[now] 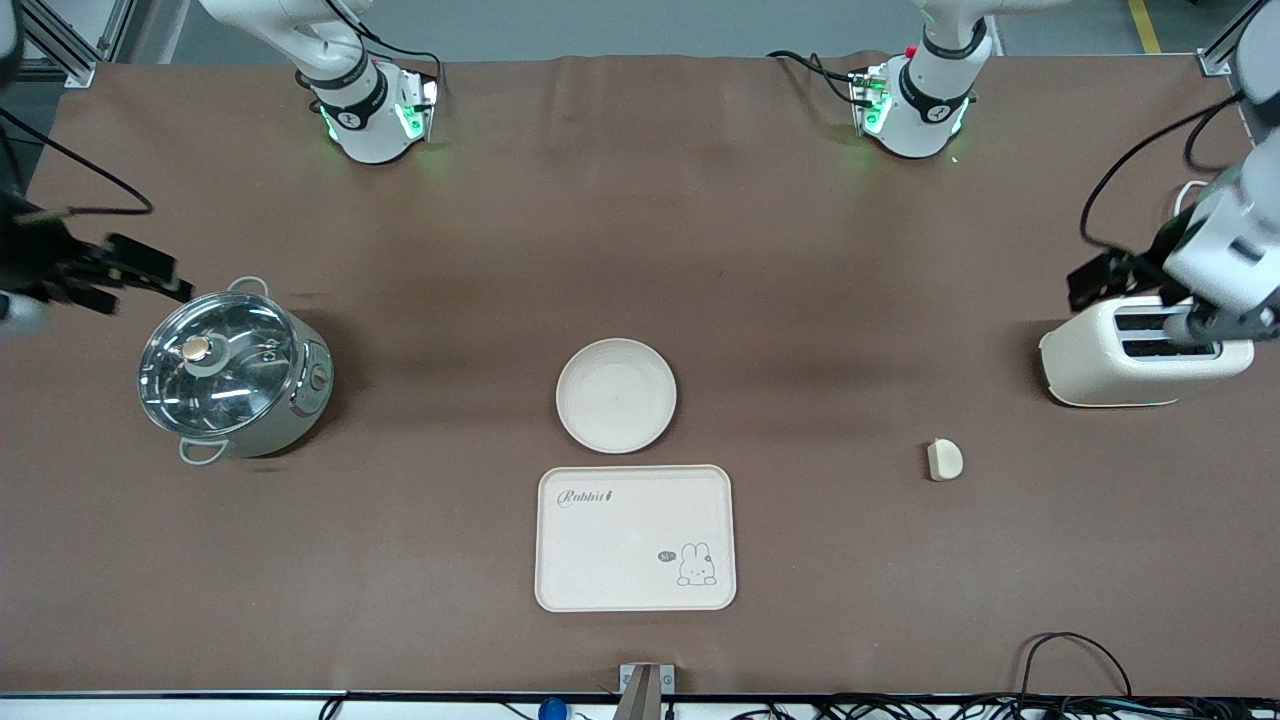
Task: Place bun in plate and plate on tray
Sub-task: 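Reach the right gripper toward the plate while the left gripper reaches the bun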
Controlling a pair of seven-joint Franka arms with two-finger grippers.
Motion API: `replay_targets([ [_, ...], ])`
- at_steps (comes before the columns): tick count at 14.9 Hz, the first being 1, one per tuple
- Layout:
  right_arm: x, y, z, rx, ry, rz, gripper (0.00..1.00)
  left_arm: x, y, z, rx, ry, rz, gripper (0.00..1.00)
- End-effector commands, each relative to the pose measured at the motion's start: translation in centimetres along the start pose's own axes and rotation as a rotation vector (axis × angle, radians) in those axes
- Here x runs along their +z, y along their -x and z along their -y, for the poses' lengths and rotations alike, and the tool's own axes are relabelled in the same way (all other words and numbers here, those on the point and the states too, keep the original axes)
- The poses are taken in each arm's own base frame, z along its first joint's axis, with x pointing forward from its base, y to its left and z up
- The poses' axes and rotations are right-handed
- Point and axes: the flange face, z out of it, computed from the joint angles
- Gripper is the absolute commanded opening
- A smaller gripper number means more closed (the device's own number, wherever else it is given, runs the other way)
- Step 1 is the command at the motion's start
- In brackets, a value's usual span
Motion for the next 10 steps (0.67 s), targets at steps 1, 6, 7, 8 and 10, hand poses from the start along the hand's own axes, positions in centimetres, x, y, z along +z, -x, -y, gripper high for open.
replay_targets([
  [1,7.0,-4.6,4.5,-0.029,-0.012,-0.011,1.00,5.9,-3.1,-2.0,-0.055,0.014,-0.008,1.00],
  [6,19.5,-8.1,12.4,-0.044,-0.054,0.027,1.00,21.9,-5.2,-2.6,-0.054,0.057,-0.086,1.00],
  [7,21.6,-8.3,12.8,-0.029,-0.079,0.039,1.00,24.2,-5.2,-2.7,-0.054,0.064,-0.093,1.00],
  [8,23.9,-8.3,13.4,-0.010,-0.114,0.048,1.00,26.3,-5.5,-2.5,-0.056,0.068,-0.088,1.00],
  [10,27.2,-7.8,14.4,0.006,-0.132,0.044,1.00,31.1,-5.9,-2.5,-0.065,0.079,-0.076,0.99],
])
